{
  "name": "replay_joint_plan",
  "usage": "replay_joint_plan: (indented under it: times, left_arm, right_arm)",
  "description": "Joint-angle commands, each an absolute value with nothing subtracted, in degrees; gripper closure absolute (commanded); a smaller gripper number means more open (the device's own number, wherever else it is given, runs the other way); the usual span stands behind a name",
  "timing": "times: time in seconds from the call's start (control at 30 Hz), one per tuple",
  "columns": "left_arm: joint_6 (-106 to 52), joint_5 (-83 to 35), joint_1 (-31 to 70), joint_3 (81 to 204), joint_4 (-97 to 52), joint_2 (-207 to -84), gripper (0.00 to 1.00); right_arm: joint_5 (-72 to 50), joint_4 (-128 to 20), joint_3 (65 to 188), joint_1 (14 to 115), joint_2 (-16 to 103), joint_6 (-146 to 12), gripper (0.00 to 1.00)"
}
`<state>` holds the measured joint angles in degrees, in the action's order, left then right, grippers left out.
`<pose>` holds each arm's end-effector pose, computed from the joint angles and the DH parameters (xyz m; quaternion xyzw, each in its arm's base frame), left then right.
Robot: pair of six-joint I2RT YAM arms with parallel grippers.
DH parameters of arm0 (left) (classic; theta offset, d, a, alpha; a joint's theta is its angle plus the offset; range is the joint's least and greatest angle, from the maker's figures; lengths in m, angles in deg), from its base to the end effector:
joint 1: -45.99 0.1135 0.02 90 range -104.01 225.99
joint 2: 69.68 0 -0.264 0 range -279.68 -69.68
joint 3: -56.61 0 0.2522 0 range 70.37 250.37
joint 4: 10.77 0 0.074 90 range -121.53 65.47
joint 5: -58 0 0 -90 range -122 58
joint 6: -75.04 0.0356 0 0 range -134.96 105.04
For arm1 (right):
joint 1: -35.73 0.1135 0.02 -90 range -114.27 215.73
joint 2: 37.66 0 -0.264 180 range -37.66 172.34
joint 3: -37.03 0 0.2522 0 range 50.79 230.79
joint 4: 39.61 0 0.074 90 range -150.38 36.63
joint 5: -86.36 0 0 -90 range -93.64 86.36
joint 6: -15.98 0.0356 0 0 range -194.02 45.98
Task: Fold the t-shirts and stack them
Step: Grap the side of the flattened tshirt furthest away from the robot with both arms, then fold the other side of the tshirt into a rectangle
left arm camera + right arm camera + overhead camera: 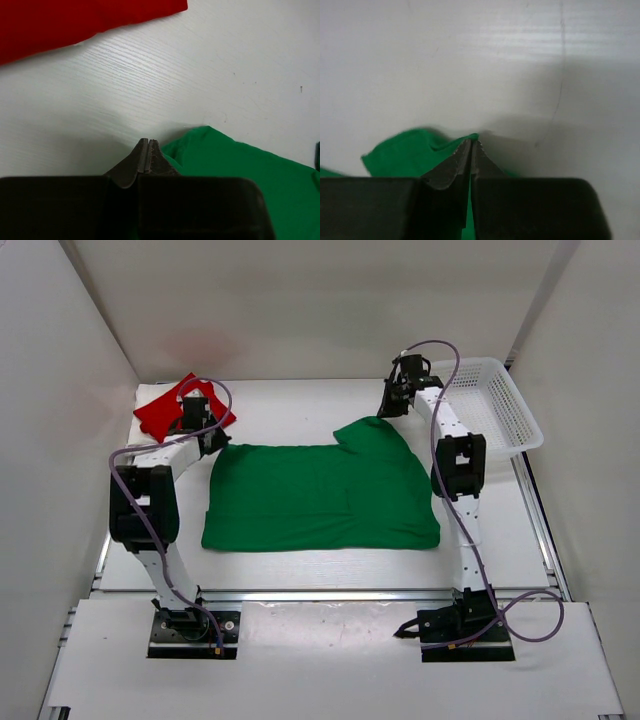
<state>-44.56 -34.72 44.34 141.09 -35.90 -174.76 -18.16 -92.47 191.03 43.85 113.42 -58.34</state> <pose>0.4011 -0.0099 0.2012 -0.2323 0.8965 -0.0803 0.3687 0.5658 0.0897 0.1710 0.0183 0.9328 0.1862 0.3080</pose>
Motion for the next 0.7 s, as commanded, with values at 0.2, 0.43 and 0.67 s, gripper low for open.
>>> replay_joint_plan:
  times: [0.2, 0.43, 0.67]
  left_arm:
    - [-46.86, -29.46, 45.99, 134.28, -33.67, -164.26, 1.00]
    - [-47.30, -26.90, 49.32, 129.62, -34.28, -158.29, 1.00]
    - [-45.37, -26.11, 50.91, 123.91, -36.13, -149.59, 1.00]
  right_arm:
    - [-21.13, -96.82, 162.44, 40.30, 80.68, -66.37, 1.00]
    - [-18.22, -90.39, 138.26, 40.91, 63.78, -65.41, 1.00]
    - [-15.42, -87.13, 123.84, 42.14, 50.68, -64.35, 1.00]
